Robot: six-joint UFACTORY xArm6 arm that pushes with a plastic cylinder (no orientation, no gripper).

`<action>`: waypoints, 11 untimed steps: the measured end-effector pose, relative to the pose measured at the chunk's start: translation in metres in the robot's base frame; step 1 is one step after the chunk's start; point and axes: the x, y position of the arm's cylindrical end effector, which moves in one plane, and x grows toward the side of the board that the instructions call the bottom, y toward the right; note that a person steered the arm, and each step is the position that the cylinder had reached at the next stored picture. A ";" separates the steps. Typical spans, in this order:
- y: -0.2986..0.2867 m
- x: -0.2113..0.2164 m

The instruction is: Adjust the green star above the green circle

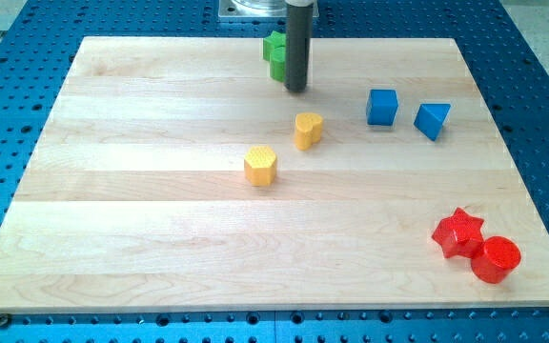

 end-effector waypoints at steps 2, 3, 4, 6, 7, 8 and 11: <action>0.095 -0.079; 0.071 -0.119; 0.049 -0.119; 0.035 -0.082; 0.029 -0.095; 0.013 -0.119; 0.054 -0.106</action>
